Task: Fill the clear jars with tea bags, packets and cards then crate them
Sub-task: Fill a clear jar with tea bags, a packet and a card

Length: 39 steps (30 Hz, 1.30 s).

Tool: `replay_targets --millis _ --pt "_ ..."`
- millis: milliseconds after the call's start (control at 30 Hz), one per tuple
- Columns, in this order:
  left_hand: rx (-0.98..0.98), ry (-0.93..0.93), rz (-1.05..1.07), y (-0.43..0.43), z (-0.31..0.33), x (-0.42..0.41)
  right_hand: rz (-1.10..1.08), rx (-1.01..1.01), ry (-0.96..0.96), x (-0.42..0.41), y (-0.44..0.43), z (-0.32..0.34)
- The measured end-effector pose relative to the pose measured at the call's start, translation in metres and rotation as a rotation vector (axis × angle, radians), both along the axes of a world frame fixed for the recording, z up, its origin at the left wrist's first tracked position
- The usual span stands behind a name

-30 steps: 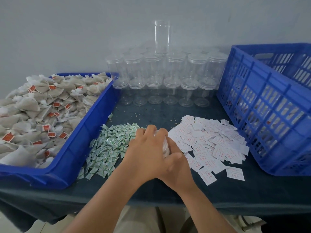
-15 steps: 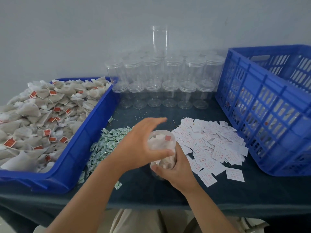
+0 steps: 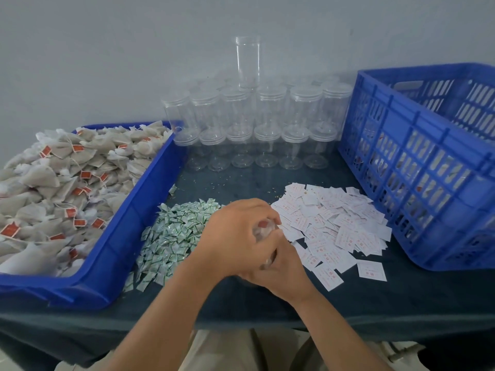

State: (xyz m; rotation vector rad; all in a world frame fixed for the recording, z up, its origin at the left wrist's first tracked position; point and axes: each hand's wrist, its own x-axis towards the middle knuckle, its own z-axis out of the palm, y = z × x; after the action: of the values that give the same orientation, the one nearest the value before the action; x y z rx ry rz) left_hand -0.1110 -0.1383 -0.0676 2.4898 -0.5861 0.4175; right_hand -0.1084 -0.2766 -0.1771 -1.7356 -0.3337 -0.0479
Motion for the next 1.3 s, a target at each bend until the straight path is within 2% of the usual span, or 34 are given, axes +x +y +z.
replay_targets --millis 100,233,333,433,600,833,1033,1167,1300 --pt "-0.11 0.047 -0.063 0.006 0.0 0.003 -0.022 0.047 -0.02 -0.002 0.004 0.005" --pt "-0.022 0.175 0.243 -0.002 -0.011 0.002 -0.097 -0.001 -0.031 -0.006 0.008 0.006" --pt "-0.057 0.226 0.403 -0.013 -0.018 -0.001 -0.104 -0.033 -0.034 -0.005 0.009 0.002" --pt "-0.111 0.165 0.392 -0.015 -0.02 0.001 -0.13 -0.083 -0.069 -0.004 0.008 0.001" --pt "-0.171 0.176 0.289 -0.004 -0.022 0.007 -0.129 -0.132 -0.073 -0.001 0.002 -0.001" --pt "-0.206 0.198 0.158 0.005 -0.017 0.008 -0.144 -0.055 -0.075 -0.002 0.008 -0.003" --pt "-0.28 0.212 0.366 -0.01 -0.022 0.001 -0.18 -0.057 -0.08 -0.002 0.01 -0.006" --pt "-0.314 0.22 0.309 -0.006 -0.023 0.004 -0.182 -0.079 -0.095 -0.003 0.004 -0.003" --pt "-0.301 0.233 0.248 0.0 -0.023 0.012 -0.138 -0.006 -0.05 0.001 0.003 -0.004"
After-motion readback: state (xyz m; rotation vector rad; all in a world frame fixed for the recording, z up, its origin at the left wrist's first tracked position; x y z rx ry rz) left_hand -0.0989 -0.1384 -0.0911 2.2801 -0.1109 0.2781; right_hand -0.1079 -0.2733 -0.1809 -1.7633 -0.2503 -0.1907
